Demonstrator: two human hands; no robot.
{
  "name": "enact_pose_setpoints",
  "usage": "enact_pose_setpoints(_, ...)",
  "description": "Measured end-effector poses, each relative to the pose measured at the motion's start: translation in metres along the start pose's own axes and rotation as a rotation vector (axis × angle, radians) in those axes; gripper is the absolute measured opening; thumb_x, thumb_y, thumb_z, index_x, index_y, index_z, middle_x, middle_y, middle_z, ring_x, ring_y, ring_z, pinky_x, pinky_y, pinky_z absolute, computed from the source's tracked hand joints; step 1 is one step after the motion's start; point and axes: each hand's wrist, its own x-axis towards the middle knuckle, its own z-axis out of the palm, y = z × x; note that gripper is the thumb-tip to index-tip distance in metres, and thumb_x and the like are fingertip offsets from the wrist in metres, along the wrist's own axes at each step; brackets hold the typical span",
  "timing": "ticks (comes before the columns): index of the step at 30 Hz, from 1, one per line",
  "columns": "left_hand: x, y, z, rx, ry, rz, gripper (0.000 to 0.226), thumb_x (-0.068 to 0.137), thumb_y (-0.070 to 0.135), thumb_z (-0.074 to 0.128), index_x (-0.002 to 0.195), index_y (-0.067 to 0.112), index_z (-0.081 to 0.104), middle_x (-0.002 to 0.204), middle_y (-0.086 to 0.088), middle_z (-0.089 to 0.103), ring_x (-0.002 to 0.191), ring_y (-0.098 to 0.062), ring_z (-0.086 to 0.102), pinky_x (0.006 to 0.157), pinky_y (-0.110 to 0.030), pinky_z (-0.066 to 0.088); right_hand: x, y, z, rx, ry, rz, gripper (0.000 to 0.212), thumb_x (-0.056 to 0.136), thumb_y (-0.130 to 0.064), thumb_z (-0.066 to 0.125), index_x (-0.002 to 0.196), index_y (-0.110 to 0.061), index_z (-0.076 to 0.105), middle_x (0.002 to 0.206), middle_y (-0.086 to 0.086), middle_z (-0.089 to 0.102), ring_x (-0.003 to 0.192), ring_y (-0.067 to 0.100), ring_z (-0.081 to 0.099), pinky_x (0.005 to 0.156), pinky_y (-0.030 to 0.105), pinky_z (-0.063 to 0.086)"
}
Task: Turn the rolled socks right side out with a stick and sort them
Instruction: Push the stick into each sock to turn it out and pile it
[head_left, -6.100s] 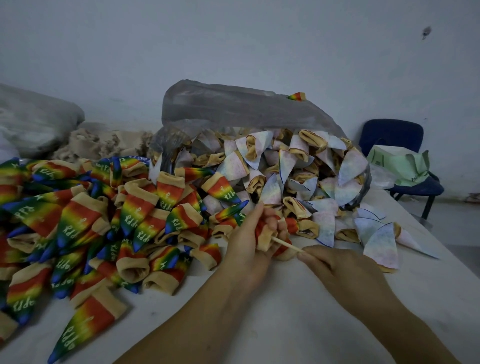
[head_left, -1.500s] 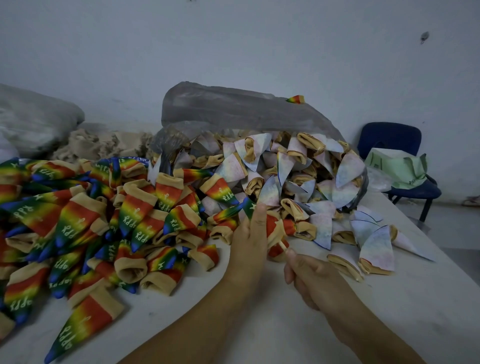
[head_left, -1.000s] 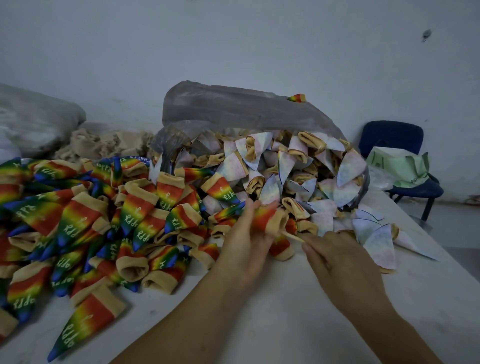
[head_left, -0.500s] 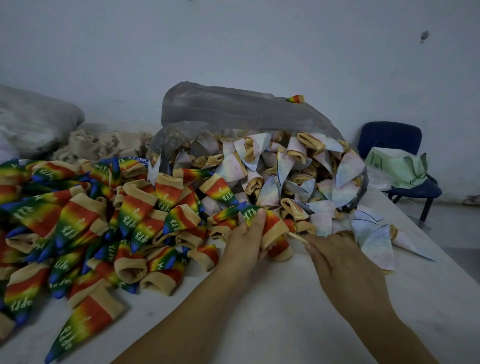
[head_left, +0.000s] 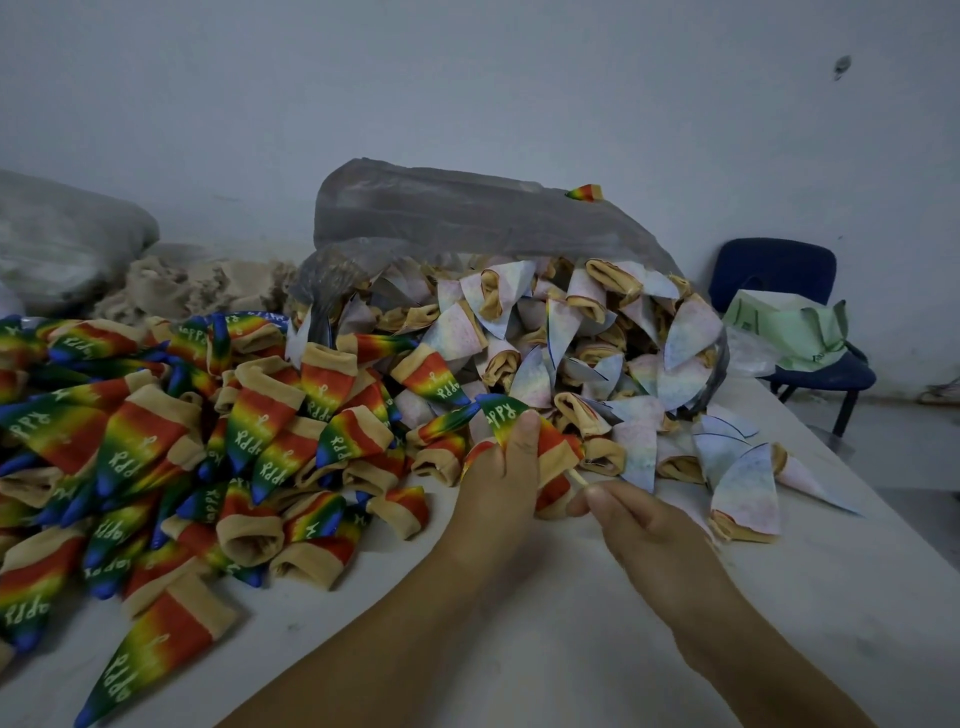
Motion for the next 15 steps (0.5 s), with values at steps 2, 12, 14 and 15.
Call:
enact_pose_setpoints(2, 0.000, 0.001, -0.001, 0.017, -0.010, -0.008, 0.079, 0.082, 0.072, 0.027, 0.095, 0.006, 0.070, 0.069, 0.002, 0.068, 0.066, -0.007, 0.064, 0.071, -0.028, 0.048, -0.001, -0.001, 0.001, 0.150, -0.098, 0.096, 0.029, 0.089, -0.051, 0.046, 0.080, -0.035, 0.069, 0.045, -0.010, 0.034, 0.040, 0.004, 0.030, 0.040, 0.014, 0.026)
enact_pose_setpoints(12, -0.004, 0.001, -0.006, -0.059, 0.077, -0.106, 0.074, 0.070, 0.081, 0.025, 0.060, 0.018, 0.064, 0.053, 0.011, 0.055, 0.059, -0.004, 0.054, 0.064, -0.019, 0.043, 0.010, 0.006, -0.036, -0.767, 0.183, -0.528, 0.028, 0.095, -0.053, 0.036, 0.096, -0.043, 0.063, 0.070, -0.024, 0.052, 0.067, 0.001, 0.051, 0.054, 0.013, 0.036)
enact_pose_setpoints(14, -0.004, 0.001, -0.007, -0.047, 0.074, -0.151, 0.089, 0.065, 0.085, 0.025, 0.087, 0.011, 0.068, 0.072, 0.005, 0.059, 0.077, -0.013, 0.058, 0.072, -0.027, 0.043, 0.014, 0.009, -0.042, -0.792, 0.174, -0.592, 0.030, 0.095, -0.049, 0.037, 0.096, -0.039, 0.065, 0.072, -0.018, 0.053, 0.067, 0.005, 0.053, 0.051, 0.021, 0.040)
enact_pose_setpoints(15, -0.005, 0.002, -0.006, -0.037, 0.074, -0.164, 0.087, 0.064, 0.087, 0.027, 0.089, 0.013, 0.067, 0.077, 0.004, 0.061, 0.082, -0.014, 0.060, 0.070, -0.027, 0.043, 0.016, 0.010, -0.043, -0.806, 0.175, -0.612, 0.032, 0.095, -0.047, 0.037, 0.096, -0.036, 0.067, 0.072, -0.015, 0.054, 0.066, 0.008, 0.054, 0.051, 0.023, 0.042)
